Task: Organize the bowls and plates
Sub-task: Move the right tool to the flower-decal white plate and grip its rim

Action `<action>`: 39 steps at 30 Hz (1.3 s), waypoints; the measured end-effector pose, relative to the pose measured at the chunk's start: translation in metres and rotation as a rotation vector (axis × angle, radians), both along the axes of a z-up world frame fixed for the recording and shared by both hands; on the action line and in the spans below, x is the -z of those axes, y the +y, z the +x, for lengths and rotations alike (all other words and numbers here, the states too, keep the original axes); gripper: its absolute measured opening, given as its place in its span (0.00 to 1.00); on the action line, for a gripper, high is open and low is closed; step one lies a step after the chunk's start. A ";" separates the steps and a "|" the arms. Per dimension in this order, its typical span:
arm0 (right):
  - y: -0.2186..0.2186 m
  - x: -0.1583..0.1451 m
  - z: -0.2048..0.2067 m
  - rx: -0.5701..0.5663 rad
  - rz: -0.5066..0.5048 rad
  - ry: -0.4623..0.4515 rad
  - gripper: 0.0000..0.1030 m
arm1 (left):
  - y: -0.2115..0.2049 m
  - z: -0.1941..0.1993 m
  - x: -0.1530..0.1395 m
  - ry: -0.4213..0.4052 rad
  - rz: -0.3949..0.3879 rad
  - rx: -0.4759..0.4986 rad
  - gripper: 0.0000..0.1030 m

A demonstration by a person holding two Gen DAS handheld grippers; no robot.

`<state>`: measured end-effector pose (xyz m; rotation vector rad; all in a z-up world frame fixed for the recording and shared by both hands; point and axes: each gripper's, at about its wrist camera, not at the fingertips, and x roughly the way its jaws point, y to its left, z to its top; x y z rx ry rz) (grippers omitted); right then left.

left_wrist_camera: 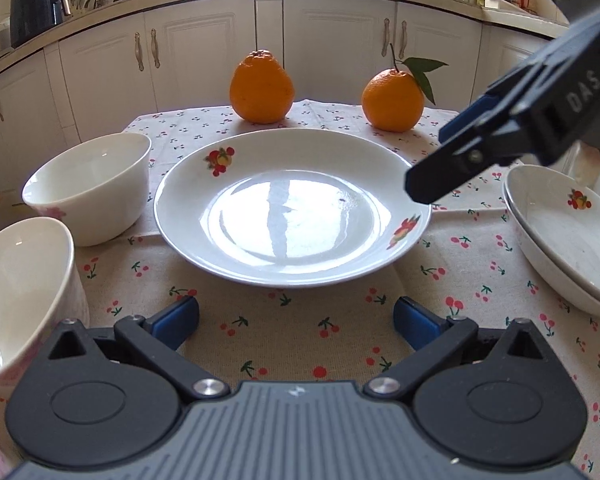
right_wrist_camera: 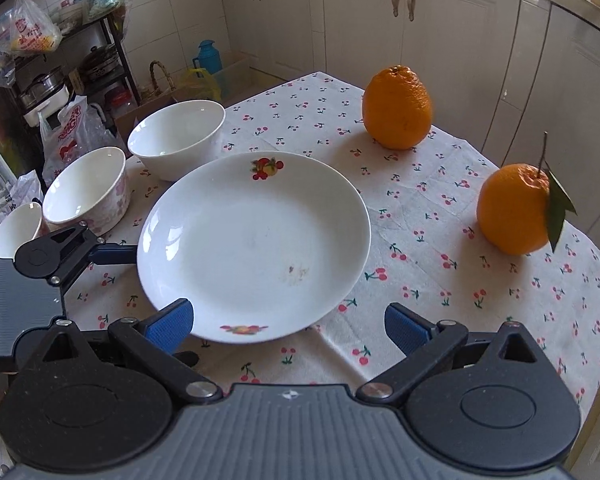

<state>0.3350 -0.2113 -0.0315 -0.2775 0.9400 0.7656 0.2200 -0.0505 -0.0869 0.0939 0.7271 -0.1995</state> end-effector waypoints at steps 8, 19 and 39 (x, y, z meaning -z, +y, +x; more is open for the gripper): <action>0.024 0.013 0.056 -0.055 0.005 0.053 1.00 | -0.001 0.003 -0.002 0.004 0.002 0.008 1.00; 0.048 0.031 0.105 -0.113 0.051 0.132 0.99 | 0.001 0.003 -0.005 -0.023 0.002 0.010 0.99; 0.046 0.038 0.127 -0.159 0.148 0.192 0.65 | 0.004 0.009 -0.004 -0.017 0.010 -0.003 0.87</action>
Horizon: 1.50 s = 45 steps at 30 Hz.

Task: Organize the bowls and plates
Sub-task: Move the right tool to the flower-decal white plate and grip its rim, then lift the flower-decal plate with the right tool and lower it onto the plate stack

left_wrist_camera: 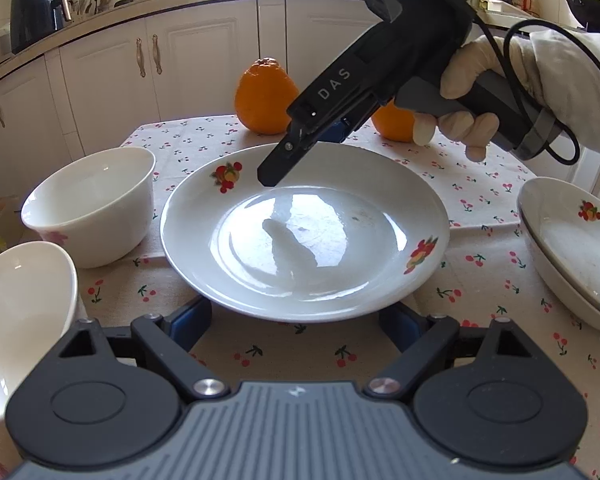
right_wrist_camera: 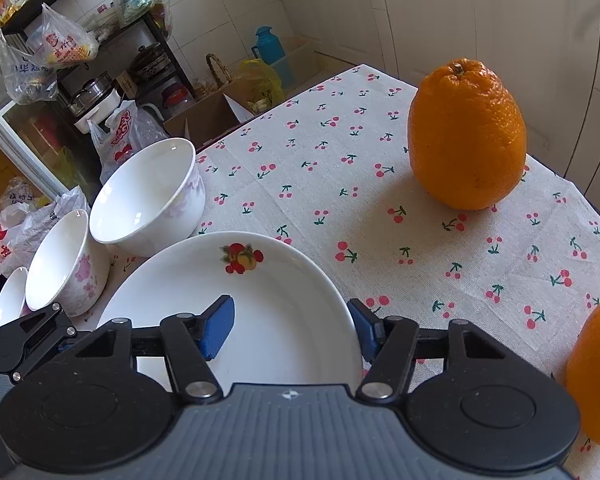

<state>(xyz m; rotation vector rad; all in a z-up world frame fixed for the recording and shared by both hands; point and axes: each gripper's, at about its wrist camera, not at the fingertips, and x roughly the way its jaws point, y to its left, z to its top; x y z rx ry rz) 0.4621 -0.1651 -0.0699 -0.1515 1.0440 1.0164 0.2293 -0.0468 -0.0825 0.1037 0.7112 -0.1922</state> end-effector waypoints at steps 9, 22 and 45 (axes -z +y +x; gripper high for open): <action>-0.005 0.001 -0.001 0.006 0.016 0.027 0.65 | 0.000 0.001 -0.002 0.001 0.001 0.031 0.84; -0.024 -0.012 -0.024 0.019 0.055 0.054 0.65 | 0.001 -0.011 -0.008 0.005 0.056 0.100 0.83; -0.078 -0.055 -0.103 0.119 0.067 -0.014 0.65 | -0.022 -0.054 -0.041 0.009 0.075 0.271 0.82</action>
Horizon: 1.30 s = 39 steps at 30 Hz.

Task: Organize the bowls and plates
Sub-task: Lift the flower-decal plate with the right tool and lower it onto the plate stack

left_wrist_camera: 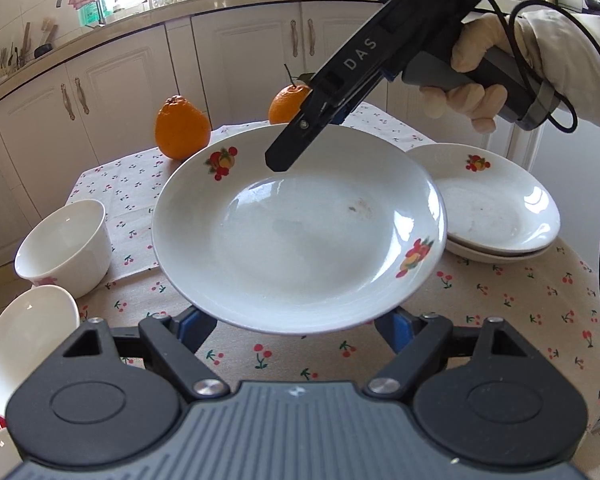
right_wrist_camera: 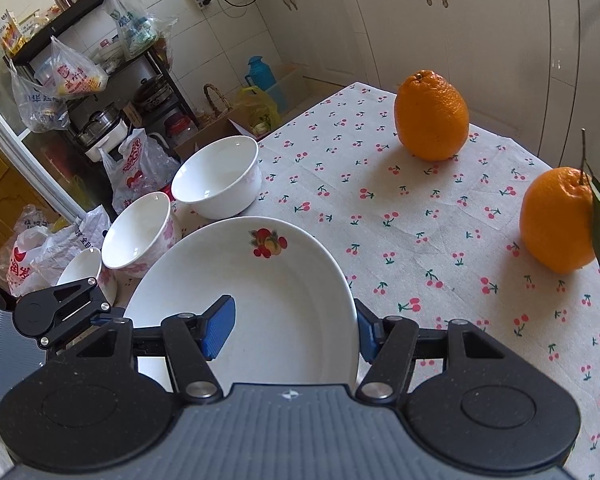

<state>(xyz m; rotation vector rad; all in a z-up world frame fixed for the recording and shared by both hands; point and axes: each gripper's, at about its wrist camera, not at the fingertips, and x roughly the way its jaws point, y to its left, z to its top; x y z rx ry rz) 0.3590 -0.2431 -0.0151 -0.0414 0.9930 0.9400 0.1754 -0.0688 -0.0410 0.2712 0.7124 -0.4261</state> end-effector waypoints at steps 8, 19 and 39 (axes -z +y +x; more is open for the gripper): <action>-0.030 -0.005 -0.025 0.056 0.000 -0.017 0.65 | -0.019 -0.014 -0.006 0.016 -0.007 0.066 0.82; -0.079 -0.005 -0.055 0.143 -0.011 -0.028 0.65 | -0.054 -0.026 -0.008 0.030 -0.007 0.164 0.82; -0.146 0.018 -0.080 0.283 -0.019 0.005 0.66 | -0.099 -0.023 -0.004 0.067 -0.027 0.281 0.82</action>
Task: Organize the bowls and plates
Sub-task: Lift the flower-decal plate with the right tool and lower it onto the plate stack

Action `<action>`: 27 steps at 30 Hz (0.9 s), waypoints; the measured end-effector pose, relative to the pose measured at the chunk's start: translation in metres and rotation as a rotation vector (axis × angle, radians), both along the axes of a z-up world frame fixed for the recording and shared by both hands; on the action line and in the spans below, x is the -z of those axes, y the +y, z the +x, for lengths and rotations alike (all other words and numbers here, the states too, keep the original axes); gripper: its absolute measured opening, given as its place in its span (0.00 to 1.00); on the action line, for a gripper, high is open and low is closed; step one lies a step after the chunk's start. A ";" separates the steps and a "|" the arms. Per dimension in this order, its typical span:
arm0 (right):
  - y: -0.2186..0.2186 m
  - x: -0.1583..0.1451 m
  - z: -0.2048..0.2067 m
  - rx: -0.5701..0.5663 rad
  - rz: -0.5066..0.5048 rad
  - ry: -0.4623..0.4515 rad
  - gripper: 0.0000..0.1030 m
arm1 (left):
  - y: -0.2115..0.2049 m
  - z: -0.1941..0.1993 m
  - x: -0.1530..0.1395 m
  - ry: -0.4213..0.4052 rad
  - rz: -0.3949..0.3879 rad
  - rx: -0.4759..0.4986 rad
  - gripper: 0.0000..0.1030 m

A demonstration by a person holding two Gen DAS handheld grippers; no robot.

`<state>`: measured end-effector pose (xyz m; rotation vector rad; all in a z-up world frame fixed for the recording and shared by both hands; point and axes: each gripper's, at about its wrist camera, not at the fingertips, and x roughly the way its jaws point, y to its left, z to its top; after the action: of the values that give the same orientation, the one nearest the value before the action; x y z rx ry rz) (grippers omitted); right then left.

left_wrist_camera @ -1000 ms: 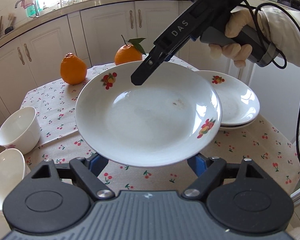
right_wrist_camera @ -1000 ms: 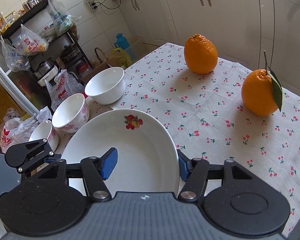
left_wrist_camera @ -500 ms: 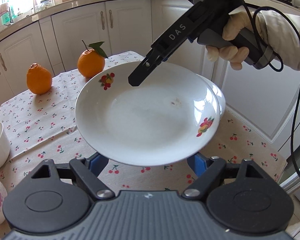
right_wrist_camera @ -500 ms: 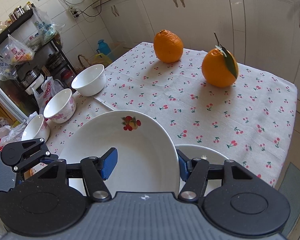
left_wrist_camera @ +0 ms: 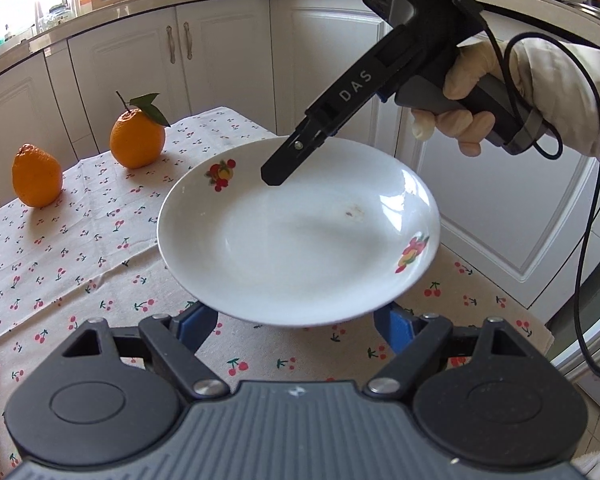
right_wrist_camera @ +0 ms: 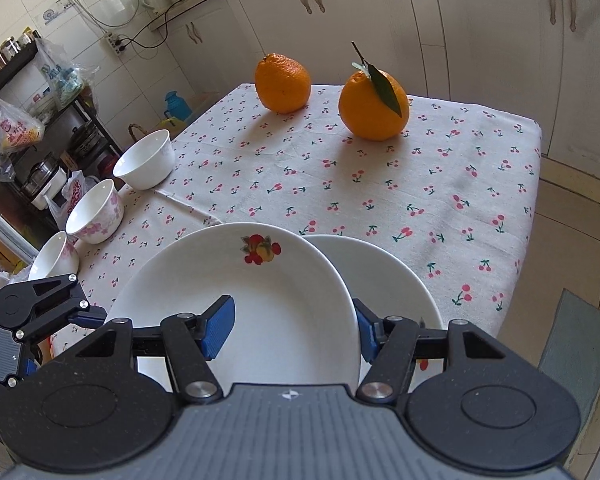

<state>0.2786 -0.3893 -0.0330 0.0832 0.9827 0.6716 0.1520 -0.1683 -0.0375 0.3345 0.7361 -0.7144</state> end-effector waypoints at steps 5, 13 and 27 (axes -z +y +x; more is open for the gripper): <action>-0.005 0.005 0.000 0.013 -0.003 0.006 0.67 | -0.005 0.002 0.000 -0.012 0.012 0.010 0.82; -0.011 0.009 -0.001 0.030 -0.015 0.013 0.67 | -0.008 0.008 0.003 -0.017 0.020 0.028 0.82; -0.023 0.005 -0.010 0.063 -0.042 0.016 0.68 | -0.010 0.017 0.009 -0.012 0.004 0.050 0.83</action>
<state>0.2684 -0.4119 -0.0380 0.0823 1.0047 0.5926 0.1691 -0.1787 -0.0467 0.3614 0.7199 -0.7575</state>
